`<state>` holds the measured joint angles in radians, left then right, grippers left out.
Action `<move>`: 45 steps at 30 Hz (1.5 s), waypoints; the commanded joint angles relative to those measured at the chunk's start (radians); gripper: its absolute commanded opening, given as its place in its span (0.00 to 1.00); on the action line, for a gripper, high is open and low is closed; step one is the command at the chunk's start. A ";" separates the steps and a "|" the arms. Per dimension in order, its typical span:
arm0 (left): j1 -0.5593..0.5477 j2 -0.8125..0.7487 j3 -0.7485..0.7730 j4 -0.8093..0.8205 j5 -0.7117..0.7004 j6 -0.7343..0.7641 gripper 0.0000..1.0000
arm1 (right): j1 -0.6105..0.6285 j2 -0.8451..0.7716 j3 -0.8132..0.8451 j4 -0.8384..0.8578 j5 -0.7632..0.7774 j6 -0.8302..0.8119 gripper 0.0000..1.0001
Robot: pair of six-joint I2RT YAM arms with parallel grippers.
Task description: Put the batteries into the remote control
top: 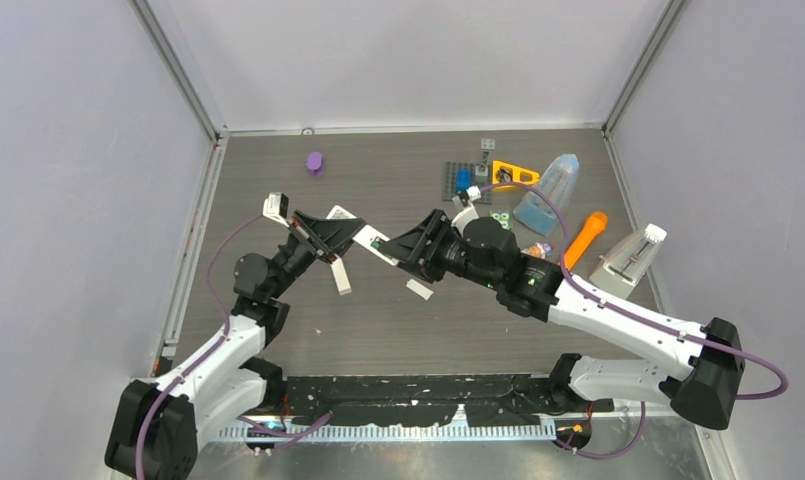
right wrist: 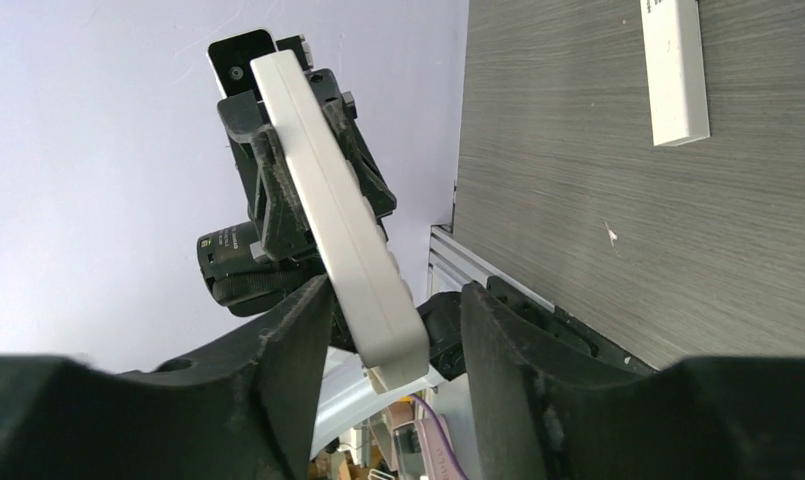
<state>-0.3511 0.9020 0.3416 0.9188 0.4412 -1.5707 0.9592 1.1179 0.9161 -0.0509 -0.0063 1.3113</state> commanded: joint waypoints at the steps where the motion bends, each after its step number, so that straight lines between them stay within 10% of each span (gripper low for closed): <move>1: 0.003 0.023 0.012 0.107 -0.010 -0.027 0.00 | -0.011 0.013 0.012 0.039 -0.019 -0.017 0.52; 14: 0.010 0.015 0.056 0.036 0.003 0.022 0.00 | -0.019 0.085 0.140 -0.171 0.030 -0.152 0.23; 24: 0.045 -0.048 0.089 -0.191 0.003 0.183 0.00 | -0.048 0.029 0.132 -0.119 0.047 -0.210 0.82; 33: 0.134 -0.138 0.075 -0.429 0.002 0.348 0.00 | -0.156 -0.067 0.077 -0.185 0.034 -0.459 0.86; 45: 0.182 -0.229 0.067 -0.668 -0.047 0.434 0.00 | -0.171 0.339 0.120 -0.506 -0.085 -1.156 0.81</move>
<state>-0.1818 0.7033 0.3908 0.3099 0.4137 -1.1835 0.7841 1.3705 1.0077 -0.4450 -0.0441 0.4156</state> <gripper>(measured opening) 0.263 0.816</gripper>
